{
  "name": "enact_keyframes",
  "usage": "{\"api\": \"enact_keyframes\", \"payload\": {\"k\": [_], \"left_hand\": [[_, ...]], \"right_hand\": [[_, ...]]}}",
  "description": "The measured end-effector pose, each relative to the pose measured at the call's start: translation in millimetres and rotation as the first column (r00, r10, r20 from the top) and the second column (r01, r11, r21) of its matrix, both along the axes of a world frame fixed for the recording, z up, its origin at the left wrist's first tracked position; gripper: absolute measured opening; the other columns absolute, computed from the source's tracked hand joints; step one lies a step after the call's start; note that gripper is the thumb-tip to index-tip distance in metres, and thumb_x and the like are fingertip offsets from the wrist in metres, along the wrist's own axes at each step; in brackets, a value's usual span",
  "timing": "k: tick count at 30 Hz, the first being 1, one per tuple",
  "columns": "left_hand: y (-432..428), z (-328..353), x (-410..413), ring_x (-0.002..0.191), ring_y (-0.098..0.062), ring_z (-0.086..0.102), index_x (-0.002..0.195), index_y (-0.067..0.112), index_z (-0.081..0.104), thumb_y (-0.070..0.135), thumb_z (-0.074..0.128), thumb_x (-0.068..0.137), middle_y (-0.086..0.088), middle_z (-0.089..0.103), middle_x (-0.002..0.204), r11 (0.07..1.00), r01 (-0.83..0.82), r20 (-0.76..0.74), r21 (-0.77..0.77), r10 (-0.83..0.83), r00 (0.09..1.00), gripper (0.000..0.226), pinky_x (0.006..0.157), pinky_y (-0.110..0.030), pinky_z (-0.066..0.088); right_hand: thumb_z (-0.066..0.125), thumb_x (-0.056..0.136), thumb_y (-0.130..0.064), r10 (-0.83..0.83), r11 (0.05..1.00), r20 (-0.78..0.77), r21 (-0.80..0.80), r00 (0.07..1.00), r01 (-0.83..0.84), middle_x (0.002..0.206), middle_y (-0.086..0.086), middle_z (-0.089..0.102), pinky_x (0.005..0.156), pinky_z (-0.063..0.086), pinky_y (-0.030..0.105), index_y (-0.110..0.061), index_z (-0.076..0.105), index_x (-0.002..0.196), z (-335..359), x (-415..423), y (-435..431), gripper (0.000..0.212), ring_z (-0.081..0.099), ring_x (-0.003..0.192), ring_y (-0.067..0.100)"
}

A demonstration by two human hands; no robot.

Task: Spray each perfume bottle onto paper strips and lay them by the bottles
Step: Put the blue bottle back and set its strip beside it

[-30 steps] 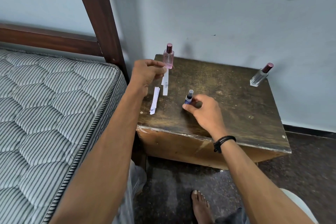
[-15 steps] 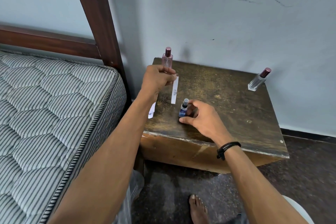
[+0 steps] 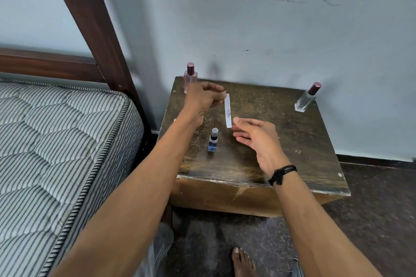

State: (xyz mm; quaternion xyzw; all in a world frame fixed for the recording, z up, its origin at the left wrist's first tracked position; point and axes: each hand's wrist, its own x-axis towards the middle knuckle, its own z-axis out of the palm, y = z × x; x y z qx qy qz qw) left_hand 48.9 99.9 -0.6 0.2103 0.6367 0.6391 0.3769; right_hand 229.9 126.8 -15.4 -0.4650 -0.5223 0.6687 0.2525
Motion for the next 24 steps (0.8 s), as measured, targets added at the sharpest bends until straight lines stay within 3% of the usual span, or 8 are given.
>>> {"api": "enact_keyframes", "payload": {"k": [6,11,16,19,24], "left_hand": [[12.9,2.4,-0.7,0.073,-0.016,0.071,0.098,-0.01,0.068,-0.014,0.072,0.08,-0.015,0.072,0.086,0.999,0.046,-0.005,-0.004,-0.046,0.999,0.019,0.066,-0.022,0.061],[28.3,5.2,-7.4,0.071,-0.015,0.072,0.088,-0.002,0.07,-0.014,0.075,0.077,-0.012,0.073,0.083,0.994,0.107,-0.047,-0.025,-0.108,0.993,0.017,0.064,-0.022,0.059],[51.1,10.1,-9.1,0.074,-0.019,0.074,0.097,-0.008,0.071,-0.013,0.077,0.075,-0.016,0.073,0.083,0.979,0.189,-0.148,-0.071,-0.198,0.969,0.023,0.07,-0.025,0.061],[66.7,6.0,-6.9,0.078,-0.021,0.074,0.097,-0.006,0.073,-0.011,0.077,0.076,-0.019,0.074,0.09,0.96,0.238,-0.239,-0.144,-0.267,0.934,0.021,0.069,-0.022,0.06],[79.9,-8.0,-8.6,0.09,-0.026,0.075,0.092,0.005,0.078,-0.006,0.08,0.075,-0.013,0.077,0.091,0.91,0.293,-0.398,-0.293,-0.394,0.828,0.021,0.085,-0.038,0.062]], "right_hand": [[0.079,0.091,-0.014,-0.024,1.0,-0.01,-0.007,1.0,0.024,0.089,0.008,0.081,0.08,0.063,0.027,-0.008,0.079,0.098,-5.0,-7.7,4.4,0.01,0.077,0.084,0.018],[0.078,0.092,-0.011,-0.064,0.998,-0.004,-0.012,0.998,0.064,0.084,0.009,0.08,0.073,0.062,0.022,-0.007,0.078,0.094,-4.1,-10.2,13.9,0.005,0.074,0.074,0.014],[0.078,0.092,-0.015,-0.121,0.992,0.081,0.042,0.989,0.118,0.073,0.006,0.077,0.051,0.053,0.018,-0.004,0.077,0.092,-6.0,-6.4,29.2,0.01,0.065,0.054,0.01],[0.078,0.092,-0.016,-0.135,0.988,0.148,0.094,0.98,0.122,0.073,0.008,0.075,0.042,0.043,0.02,-0.005,0.076,0.089,-10.8,-6.2,37.7,0.012,0.058,0.046,0.012],[0.079,0.092,-0.02,-0.116,0.986,0.234,0.144,0.965,0.084,0.067,0.005,0.074,0.039,0.037,0.022,-0.01,0.077,0.083,-17.5,-9.2,43.6,0.013,0.056,0.043,0.013]]}}
